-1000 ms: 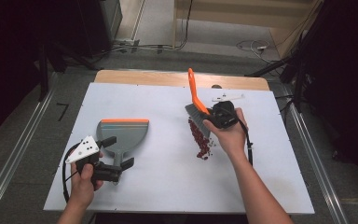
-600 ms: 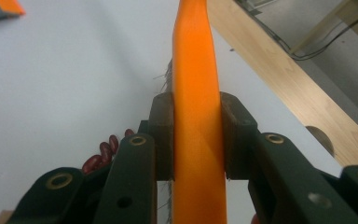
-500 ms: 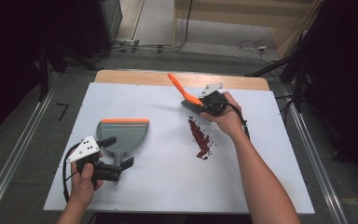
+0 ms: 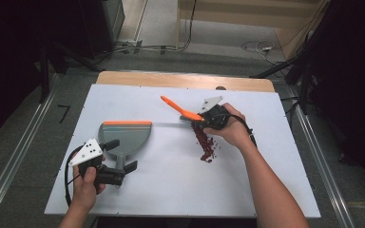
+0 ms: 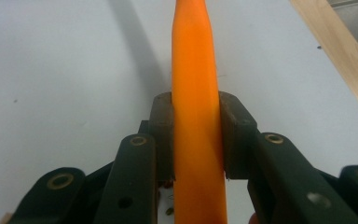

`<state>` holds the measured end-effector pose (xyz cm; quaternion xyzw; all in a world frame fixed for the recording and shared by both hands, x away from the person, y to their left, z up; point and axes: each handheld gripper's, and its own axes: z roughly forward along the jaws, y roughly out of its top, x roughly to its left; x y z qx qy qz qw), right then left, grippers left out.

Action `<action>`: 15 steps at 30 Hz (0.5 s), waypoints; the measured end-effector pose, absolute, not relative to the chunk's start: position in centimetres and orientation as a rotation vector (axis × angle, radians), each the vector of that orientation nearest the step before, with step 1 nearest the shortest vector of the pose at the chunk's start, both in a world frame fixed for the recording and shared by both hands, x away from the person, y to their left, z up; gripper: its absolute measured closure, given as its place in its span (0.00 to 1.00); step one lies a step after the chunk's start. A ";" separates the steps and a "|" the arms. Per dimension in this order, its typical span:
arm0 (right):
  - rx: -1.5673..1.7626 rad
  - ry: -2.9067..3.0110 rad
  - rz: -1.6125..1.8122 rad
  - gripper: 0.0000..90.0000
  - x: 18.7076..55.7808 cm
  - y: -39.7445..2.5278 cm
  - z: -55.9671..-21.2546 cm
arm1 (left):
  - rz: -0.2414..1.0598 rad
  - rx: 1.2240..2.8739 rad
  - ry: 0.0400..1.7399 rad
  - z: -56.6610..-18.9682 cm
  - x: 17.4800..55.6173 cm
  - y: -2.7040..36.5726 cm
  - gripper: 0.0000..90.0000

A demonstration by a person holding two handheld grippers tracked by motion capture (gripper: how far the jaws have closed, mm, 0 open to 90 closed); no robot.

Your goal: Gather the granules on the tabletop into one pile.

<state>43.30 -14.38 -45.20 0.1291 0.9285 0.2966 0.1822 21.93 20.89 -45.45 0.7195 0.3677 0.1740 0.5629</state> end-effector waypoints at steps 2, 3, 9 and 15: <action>0.348 2.628 0.844 0.77 42.9 -14.6 -45.3 | 0.410 1.694 0.867 -45.4 21.9 20.8 0.00; 0.344 2.632 0.846 0.76 42.7 -14.6 -45.3 | 0.409 1.694 0.866 -45.4 21.9 20.8 0.00; 0.332 2.642 0.847 0.76 41.4 -14.9 -45.4 | 0.407 1.694 0.864 -45.5 21.9 20.8 0.00; 0.308 2.653 0.839 0.76 40.1 -15.2 -45.4 | 0.407 1.690 0.865 -45.4 21.9 20.8 0.00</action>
